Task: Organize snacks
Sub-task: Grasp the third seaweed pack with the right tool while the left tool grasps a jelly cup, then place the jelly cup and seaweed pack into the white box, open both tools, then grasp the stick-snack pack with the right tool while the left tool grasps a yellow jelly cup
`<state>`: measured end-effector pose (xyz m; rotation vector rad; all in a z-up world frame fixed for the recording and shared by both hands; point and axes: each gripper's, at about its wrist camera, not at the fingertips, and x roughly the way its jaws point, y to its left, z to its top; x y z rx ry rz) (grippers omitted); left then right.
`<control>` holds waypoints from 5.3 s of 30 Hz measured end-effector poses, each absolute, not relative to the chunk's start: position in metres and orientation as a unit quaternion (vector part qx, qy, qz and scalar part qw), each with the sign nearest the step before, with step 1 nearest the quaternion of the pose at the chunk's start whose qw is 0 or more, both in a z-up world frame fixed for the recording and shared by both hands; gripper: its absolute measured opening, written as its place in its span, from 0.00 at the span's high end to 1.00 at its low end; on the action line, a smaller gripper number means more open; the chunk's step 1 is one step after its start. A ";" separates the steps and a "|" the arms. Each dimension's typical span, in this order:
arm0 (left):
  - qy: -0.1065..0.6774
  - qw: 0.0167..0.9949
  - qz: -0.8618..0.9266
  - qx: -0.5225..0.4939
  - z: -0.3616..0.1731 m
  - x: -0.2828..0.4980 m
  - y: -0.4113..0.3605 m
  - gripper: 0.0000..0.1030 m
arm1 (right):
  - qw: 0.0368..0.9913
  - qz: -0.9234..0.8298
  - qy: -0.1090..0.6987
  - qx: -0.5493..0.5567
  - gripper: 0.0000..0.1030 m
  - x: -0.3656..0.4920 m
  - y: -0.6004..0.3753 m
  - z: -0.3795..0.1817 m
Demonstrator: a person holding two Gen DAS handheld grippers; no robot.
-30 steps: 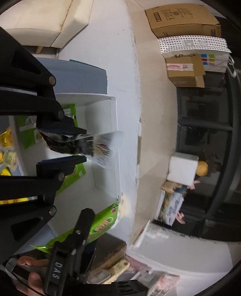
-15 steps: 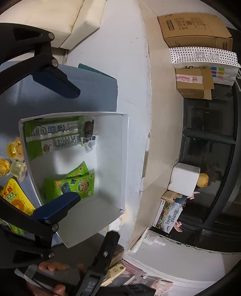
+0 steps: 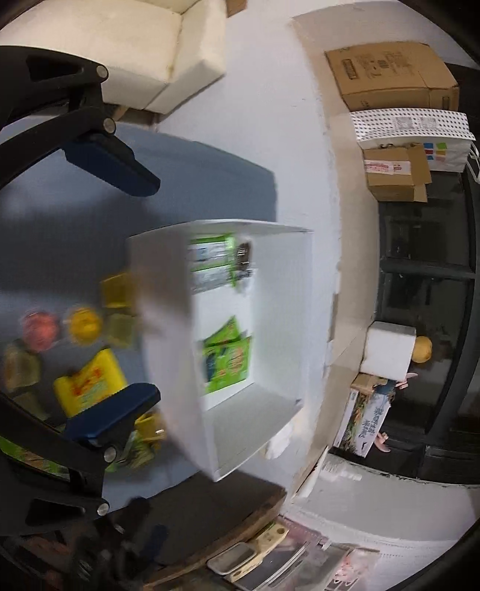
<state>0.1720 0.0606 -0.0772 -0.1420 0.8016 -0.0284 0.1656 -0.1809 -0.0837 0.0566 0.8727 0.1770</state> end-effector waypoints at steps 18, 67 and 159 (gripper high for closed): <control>0.427 0.902 0.013 -0.060 -0.116 0.098 0.044 0.00 | 0.854 0.063 0.516 -0.017 0.26 0.138 -0.150 -0.168; 0.346 0.929 -0.066 -0.113 -0.030 0.232 0.059 0.54 | 0.910 0.202 0.363 0.007 0.26 0.252 -0.139 -0.025; 0.522 0.843 -0.123 -0.050 -0.185 0.131 -0.056 0.01 | 0.859 0.160 0.486 0.001 0.40 0.074 -0.267 -0.136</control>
